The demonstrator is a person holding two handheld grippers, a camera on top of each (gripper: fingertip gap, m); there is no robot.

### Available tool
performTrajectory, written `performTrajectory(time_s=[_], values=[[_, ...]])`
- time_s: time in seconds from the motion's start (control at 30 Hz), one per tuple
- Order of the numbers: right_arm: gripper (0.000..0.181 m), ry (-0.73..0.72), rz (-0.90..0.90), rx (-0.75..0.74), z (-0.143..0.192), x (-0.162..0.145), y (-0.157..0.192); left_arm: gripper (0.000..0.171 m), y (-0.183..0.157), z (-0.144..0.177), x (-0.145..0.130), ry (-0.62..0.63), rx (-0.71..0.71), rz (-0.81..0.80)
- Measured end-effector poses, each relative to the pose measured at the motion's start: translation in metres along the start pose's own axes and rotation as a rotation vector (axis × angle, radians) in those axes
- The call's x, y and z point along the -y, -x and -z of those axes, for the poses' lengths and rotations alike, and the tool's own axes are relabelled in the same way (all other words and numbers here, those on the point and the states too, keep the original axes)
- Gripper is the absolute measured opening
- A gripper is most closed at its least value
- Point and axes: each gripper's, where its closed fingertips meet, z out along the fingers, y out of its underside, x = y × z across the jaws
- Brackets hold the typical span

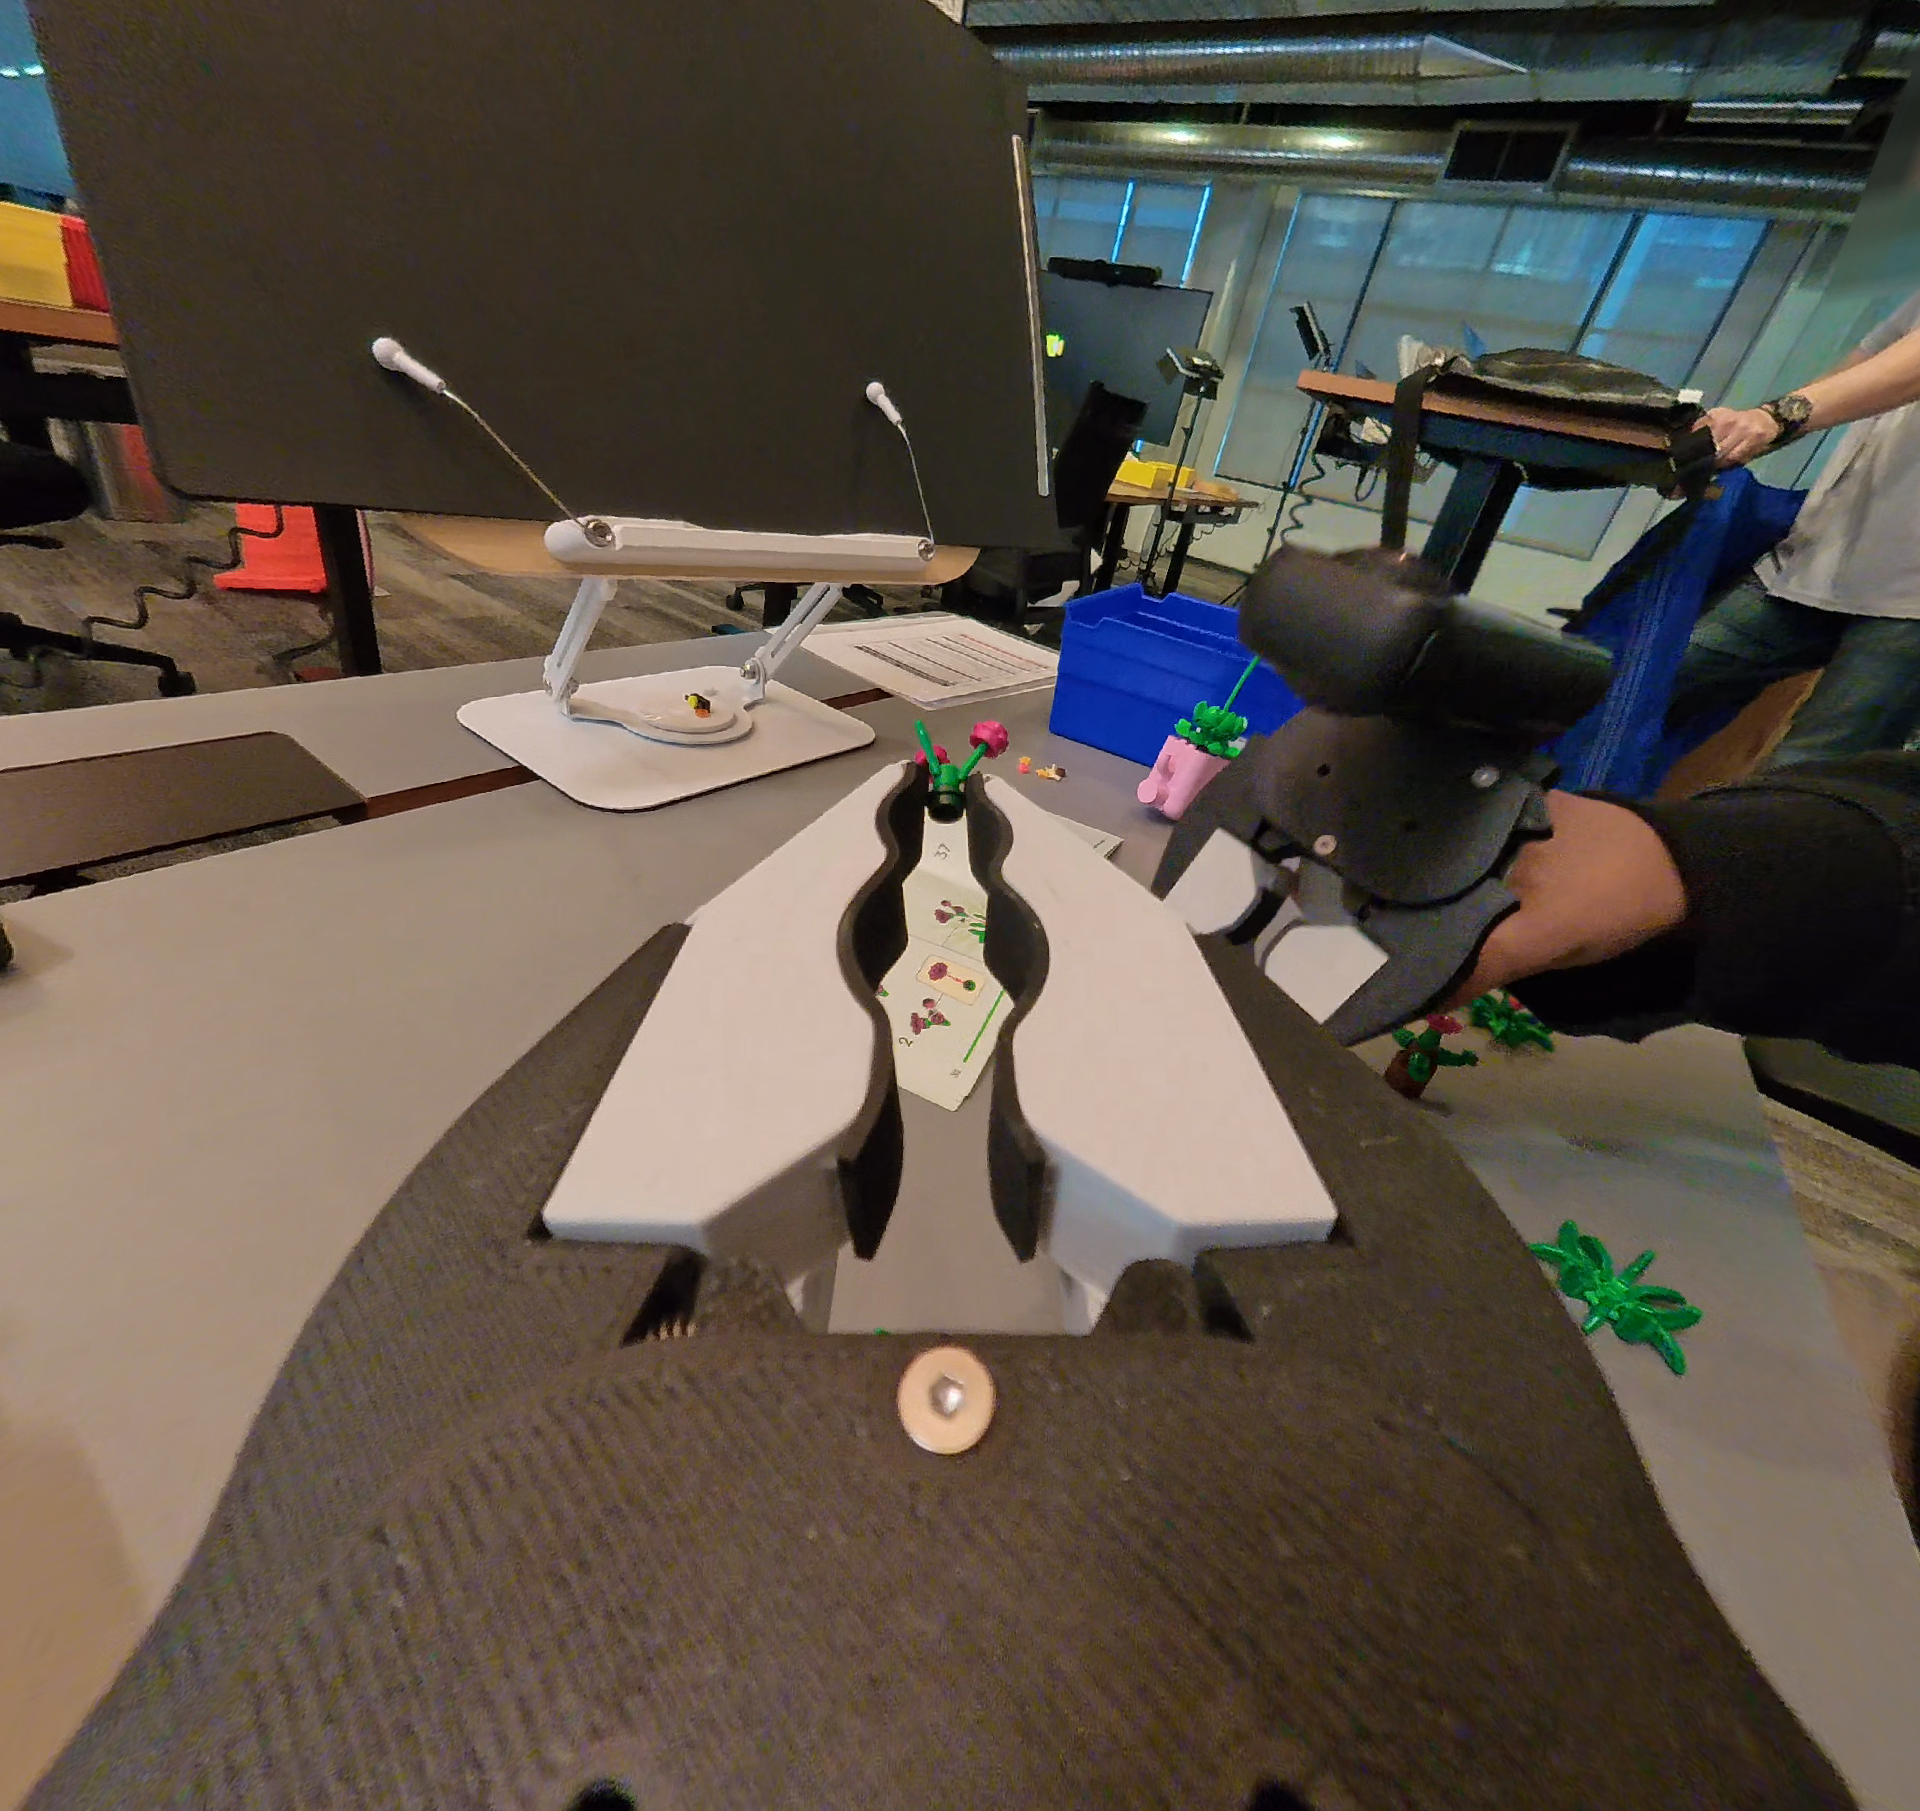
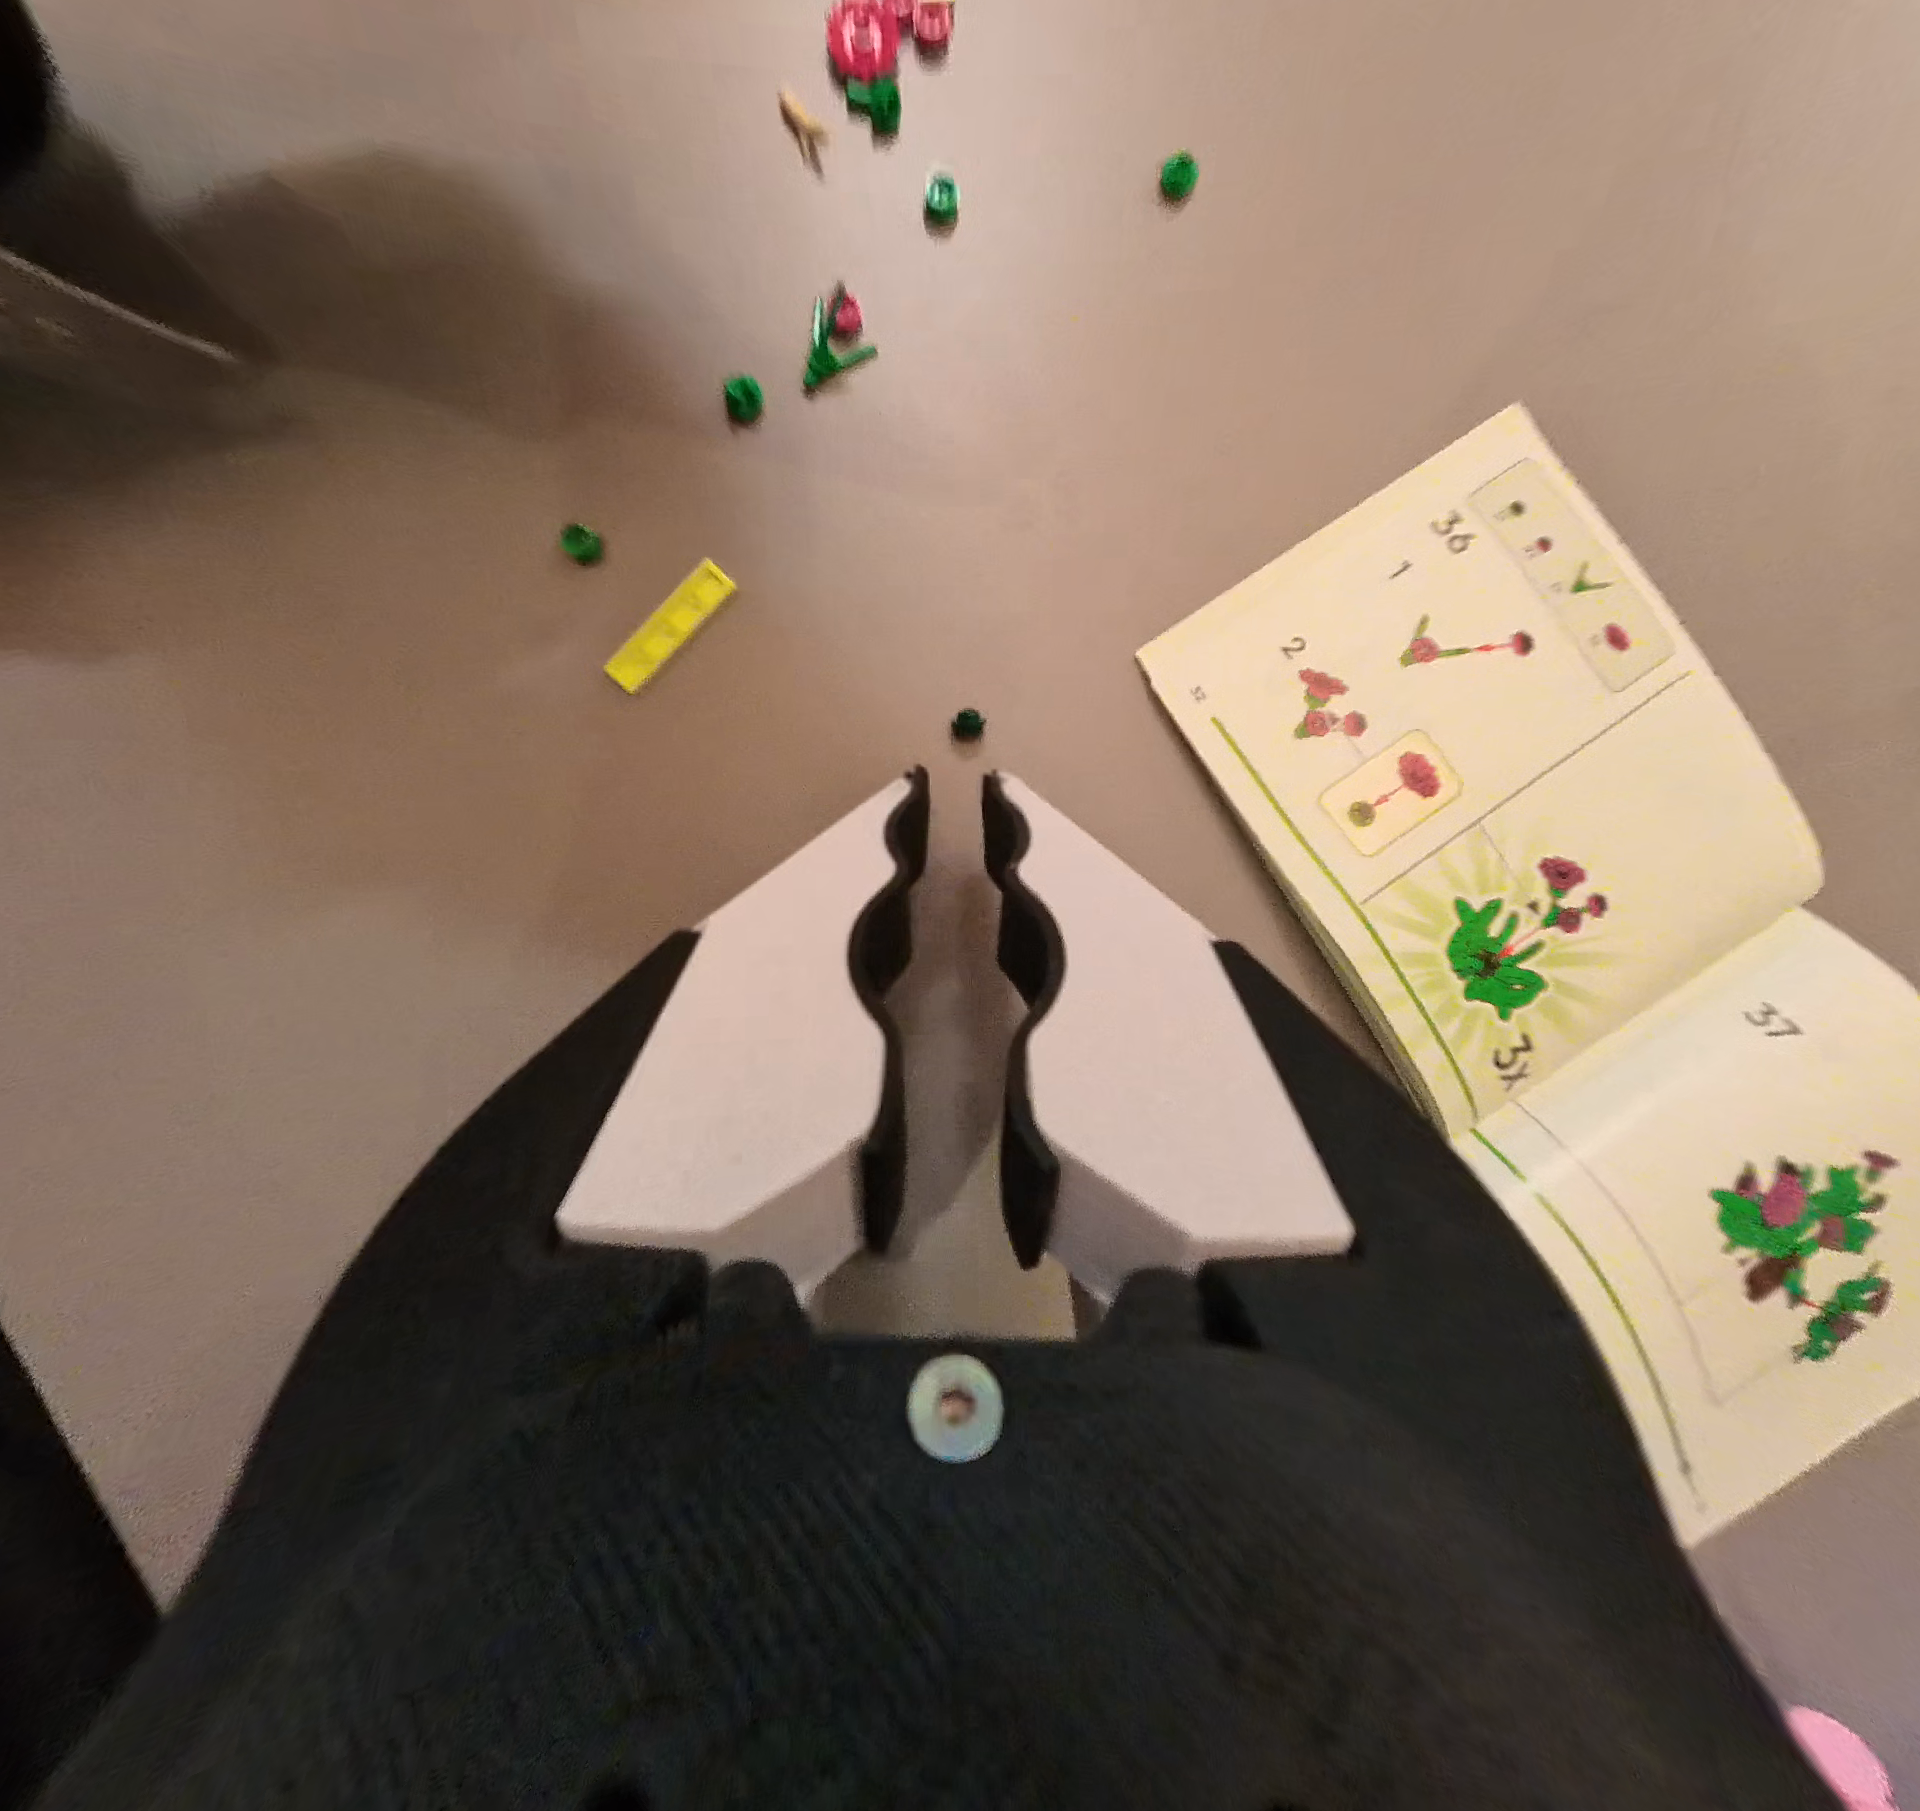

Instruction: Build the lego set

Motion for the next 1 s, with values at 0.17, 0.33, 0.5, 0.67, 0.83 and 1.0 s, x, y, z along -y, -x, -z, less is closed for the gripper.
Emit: performTrajectory(time_s=[0.17,0.33,0.5,0.67,0.83,1.0], values=[[0.008,0.066,0.035,-0.004,-0.016,-0.004,-0.001,0.005,0.002,0.000,-0.002,0.013,0.007,-0.011],[0.008,0.055,0.031,-0.008,-0.014,0.002,-0.003,0.005,0.001,-0.001,-0.003,0.017,-0.003,-0.002],[0.002,-0.040,-0.007,-0.111,0.023,0.006,-0.024,0.005,-0.015,-0.009,-0.012,0.066,-0.124,0.043],[0.000,-0.266,-0.032,-0.191,0.083,0.013,-0.038,0.004,-0.036,-0.020,-0.028,0.140,-0.253,0.100],[0.000,-0.505,0.046,-0.182,0.130,0.029,-0.016,0.005,-0.073,-0.021,-0.029,0.143,-0.498,0.202],[0.000,-0.642,0.185,-0.157,0.160,0.046,0.017,0.004,-0.096,-0.011,-0.015,0.077,-0.709,0.330]])
